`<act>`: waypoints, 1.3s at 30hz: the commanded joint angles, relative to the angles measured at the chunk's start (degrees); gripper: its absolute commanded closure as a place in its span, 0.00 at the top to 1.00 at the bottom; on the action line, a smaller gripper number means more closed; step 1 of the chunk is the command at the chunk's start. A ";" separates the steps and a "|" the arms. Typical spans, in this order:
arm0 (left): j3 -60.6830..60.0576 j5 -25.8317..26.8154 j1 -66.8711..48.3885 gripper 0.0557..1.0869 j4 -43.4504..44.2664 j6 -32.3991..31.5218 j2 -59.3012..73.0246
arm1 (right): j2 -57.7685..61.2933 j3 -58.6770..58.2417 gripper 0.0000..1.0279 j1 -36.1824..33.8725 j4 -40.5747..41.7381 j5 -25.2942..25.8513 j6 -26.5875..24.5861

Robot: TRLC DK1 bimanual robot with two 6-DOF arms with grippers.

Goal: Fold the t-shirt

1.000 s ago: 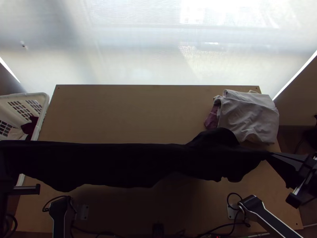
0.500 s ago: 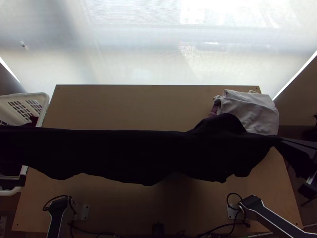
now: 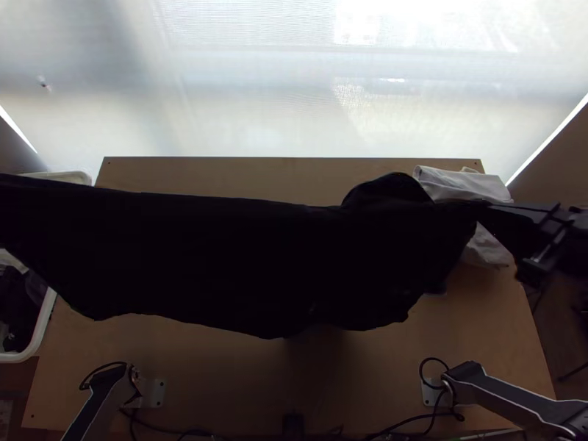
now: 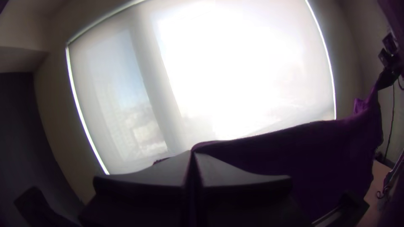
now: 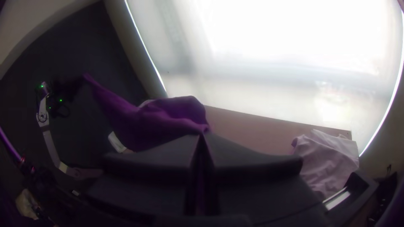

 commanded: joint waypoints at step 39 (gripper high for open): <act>-3.74 4.99 -18.84 0.04 -18.33 0.79 7.76 | 7.93 -10.28 0.03 14.13 -1.51 -2.12 -1.07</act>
